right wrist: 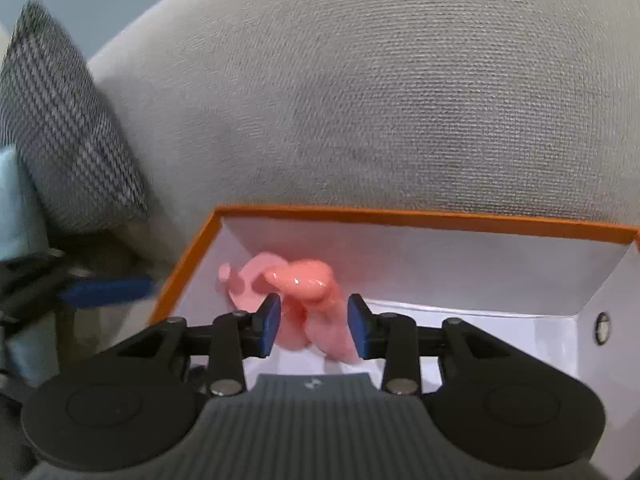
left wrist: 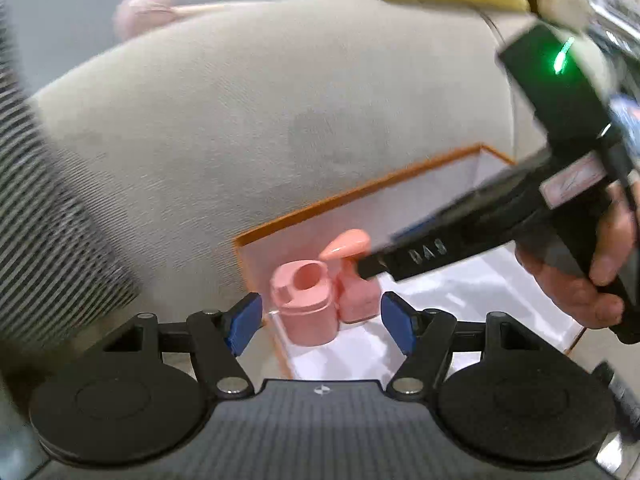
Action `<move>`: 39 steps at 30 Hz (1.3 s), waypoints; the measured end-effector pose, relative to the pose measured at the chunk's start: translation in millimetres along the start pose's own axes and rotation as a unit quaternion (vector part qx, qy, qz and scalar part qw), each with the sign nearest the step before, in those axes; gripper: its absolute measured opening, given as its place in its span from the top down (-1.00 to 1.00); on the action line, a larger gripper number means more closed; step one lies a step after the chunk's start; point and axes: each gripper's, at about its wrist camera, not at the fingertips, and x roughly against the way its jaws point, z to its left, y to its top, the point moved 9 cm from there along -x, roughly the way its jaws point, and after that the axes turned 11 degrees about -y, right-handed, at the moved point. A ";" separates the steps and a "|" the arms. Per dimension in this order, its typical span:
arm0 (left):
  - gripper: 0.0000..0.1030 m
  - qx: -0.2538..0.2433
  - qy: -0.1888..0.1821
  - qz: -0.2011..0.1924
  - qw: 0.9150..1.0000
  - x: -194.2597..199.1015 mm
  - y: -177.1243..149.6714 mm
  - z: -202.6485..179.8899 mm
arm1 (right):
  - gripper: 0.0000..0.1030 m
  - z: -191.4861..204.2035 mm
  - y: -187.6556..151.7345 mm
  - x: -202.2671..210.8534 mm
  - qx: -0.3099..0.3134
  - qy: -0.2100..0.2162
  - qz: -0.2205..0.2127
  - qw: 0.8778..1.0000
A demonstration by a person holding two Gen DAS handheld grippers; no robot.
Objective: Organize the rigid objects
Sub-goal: 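Lower both pink items into the box and open both tools, then grasp the plaid case with the left tool while the right tool reaches the items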
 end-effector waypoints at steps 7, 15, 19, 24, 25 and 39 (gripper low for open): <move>0.03 0.169 -0.041 -0.011 0.985 10.3 -30.0 18.4 | -0.09 19.6 -18.3 -26.8 0.091 -0.031 0.072 0.993; 0.37 0.233 -0.078 -0.038 0.968 -0.7 -36.9 45.4 | 0.02 31.3 -15.5 -55.8 0.132 -0.066 0.087 0.985; 0.37 0.248 -0.090 -0.042 0.964 1.7 -40.6 46.9 | 0.16 38.6 -9.4 -69.2 0.136 -0.086 0.078 0.984; 0.37 0.249 -0.094 -0.044 0.963 1.7 -42.0 45.7 | 0.29 31.9 -4.7 -73.2 0.121 -0.090 0.077 0.986; 0.37 0.249 -0.095 -0.045 0.963 1.0 -42.2 45.2 | 0.30 31.5 -4.6 -71.4 0.121 -0.089 0.076 0.986; 0.37 0.243 -0.051 -0.086 0.965 80.1 -76.0 25.7 | 0.26 53.5 -27.3 31.1 0.095 -0.050 -0.021 0.994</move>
